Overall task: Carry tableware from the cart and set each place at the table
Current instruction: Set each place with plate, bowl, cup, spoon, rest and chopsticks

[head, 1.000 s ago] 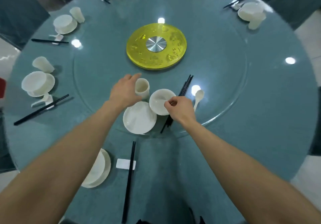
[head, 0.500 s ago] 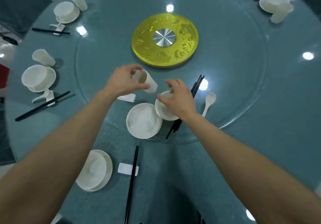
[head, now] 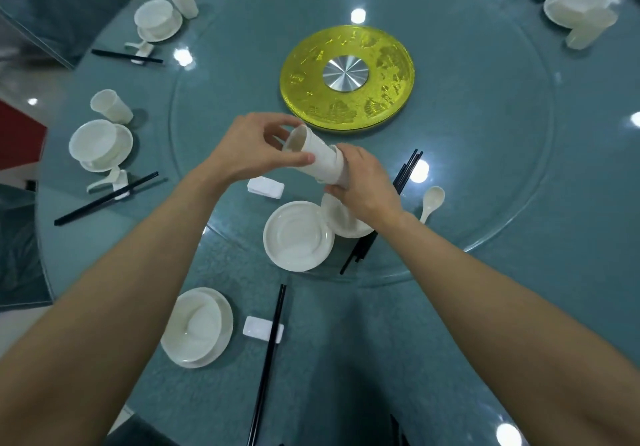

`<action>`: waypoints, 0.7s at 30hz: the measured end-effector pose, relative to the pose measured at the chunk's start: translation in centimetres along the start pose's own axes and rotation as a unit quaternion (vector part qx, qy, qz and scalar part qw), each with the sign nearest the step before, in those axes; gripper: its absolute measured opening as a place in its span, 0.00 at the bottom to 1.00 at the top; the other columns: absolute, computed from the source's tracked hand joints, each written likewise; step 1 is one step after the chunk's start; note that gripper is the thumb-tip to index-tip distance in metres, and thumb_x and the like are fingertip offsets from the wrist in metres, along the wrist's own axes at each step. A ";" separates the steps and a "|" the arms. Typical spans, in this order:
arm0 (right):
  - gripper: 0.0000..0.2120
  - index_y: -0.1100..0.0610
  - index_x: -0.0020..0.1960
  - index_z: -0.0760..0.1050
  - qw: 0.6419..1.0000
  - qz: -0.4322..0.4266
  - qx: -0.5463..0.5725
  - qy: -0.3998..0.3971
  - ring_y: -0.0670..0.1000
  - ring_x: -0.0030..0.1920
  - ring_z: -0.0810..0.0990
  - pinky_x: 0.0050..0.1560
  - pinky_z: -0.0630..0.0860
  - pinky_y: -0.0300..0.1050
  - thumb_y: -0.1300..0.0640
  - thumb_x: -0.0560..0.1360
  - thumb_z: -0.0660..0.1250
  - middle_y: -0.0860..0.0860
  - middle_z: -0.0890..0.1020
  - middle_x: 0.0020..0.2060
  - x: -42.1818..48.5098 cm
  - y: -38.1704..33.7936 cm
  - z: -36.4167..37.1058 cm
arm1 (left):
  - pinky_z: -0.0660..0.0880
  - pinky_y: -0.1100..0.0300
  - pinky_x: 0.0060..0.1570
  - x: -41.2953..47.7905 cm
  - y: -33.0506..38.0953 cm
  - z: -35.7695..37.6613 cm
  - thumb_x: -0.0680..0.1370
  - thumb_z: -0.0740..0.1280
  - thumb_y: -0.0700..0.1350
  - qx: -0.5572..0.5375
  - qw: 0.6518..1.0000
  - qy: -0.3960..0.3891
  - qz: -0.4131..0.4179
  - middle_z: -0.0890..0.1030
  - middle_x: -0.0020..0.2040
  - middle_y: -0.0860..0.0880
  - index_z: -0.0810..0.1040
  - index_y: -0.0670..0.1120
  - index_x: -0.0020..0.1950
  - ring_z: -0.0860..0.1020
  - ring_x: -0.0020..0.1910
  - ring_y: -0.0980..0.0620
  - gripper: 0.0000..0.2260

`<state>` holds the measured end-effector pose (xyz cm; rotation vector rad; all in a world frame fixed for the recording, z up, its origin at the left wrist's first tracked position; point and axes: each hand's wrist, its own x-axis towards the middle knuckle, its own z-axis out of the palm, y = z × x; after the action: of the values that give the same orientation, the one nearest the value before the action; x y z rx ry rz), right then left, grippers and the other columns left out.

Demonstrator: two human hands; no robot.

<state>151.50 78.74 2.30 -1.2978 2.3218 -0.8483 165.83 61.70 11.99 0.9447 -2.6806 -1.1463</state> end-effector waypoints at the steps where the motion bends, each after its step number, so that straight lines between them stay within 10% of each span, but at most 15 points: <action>1: 0.33 0.52 0.73 0.71 1.000 0.014 -0.011 0.006 0.58 0.65 0.77 0.66 0.73 0.58 0.51 0.72 0.80 0.52 0.78 0.66 -0.2 0.7 -0.2 | 0.80 0.64 0.51 0.2 -0.1 -0.3 0.65 0.81 0.64 0.004 1.000 0.015 0.005 0.87 0.49 0.55 0.84 0.62 0.59 0.85 0.46 0.58 0.24; 5: 0.34 0.53 0.75 0.70 0.998 0.050 -0.025 0.024 0.58 0.68 0.75 0.70 0.71 0.57 0.50 0.73 0.79 0.52 0.76 0.69 -0.8 2.4 -1.2 | 0.75 0.72 0.48 1.2 -1.2 0.2 0.66 0.83 0.60 0.062 0.997 0.035 0.013 0.85 0.52 0.57 0.83 0.61 0.63 0.83 0.46 0.61 0.27; 10: 0.33 0.53 0.74 0.70 0.998 0.037 -0.026 0.037 0.58 0.66 0.75 0.68 0.72 0.57 0.51 0.73 0.79 0.52 0.77 0.67 -1.1 2.1 -1.8 | 0.80 0.50 0.59 2.8 -3.0 3.8 0.63 0.79 0.65 0.166 0.986 0.017 0.001 0.83 0.60 0.54 0.79 0.60 0.70 0.82 0.57 0.50 0.36; 21: 0.33 0.52 0.73 0.72 0.998 0.030 -0.020 0.052 0.56 0.65 0.76 0.66 0.74 0.55 0.50 0.71 0.80 0.51 0.78 0.65 -3.5 1.4 -2.1 | 0.77 0.44 0.64 2.8 -4.3 6.2 0.61 0.79 0.69 0.213 0.976 -0.041 -0.013 0.77 0.70 0.50 0.68 0.55 0.78 0.77 0.68 0.46 0.49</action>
<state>151.23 82.98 3.01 -1.2207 2.4572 -0.8727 163.96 61.76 4.16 1.0019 -3.0591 -0.6305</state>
